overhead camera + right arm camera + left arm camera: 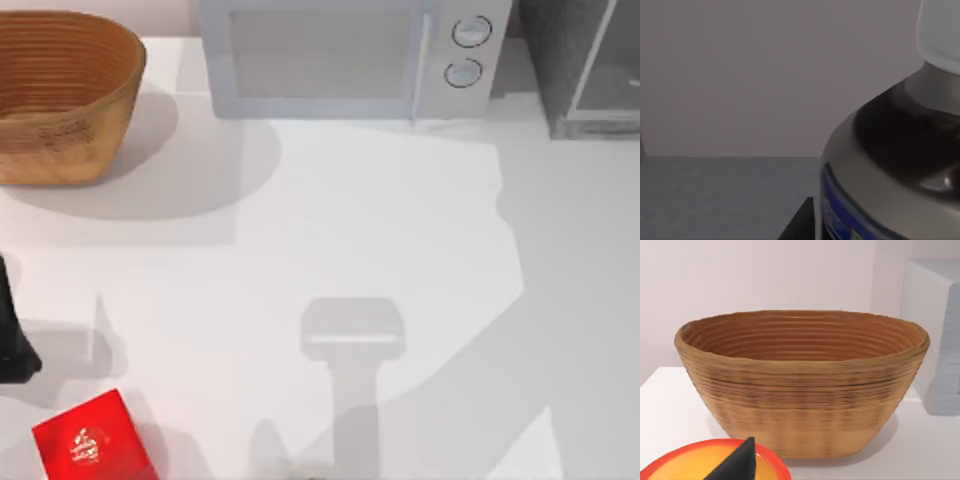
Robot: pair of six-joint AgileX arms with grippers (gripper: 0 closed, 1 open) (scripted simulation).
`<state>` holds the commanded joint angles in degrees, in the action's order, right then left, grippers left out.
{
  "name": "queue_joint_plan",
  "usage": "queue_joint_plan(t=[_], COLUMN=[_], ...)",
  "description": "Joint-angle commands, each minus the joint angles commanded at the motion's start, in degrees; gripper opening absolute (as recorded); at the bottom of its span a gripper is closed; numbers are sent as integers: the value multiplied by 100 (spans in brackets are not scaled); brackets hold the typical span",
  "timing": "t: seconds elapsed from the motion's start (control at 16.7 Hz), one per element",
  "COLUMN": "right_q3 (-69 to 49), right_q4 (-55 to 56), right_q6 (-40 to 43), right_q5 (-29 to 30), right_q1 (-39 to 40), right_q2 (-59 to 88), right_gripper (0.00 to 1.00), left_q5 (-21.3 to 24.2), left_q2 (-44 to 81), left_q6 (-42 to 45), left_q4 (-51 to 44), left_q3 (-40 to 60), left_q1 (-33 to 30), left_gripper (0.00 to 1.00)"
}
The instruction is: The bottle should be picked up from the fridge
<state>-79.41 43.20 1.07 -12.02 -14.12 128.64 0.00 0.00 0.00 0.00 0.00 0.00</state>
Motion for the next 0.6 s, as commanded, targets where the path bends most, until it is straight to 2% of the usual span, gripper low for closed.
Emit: queue_joint_plan(t=[0.06,0.12,0.6], right_q3=[0,0,1], right_q4=[0,0,0], right_q6=[0,0,-8], right_q5=[0,0,-2], right_q1=[0,0,-19], right_q2=[0,0,-11], right_gripper=[2,0,0], left_q5=[0,0,0], left_q2=[0,0,0], left_q6=[0,0,0], left_q4=[0,0,0], left_q3=[0,0,0], left_q1=[0,0,0], left_gripper=[100,100,100])
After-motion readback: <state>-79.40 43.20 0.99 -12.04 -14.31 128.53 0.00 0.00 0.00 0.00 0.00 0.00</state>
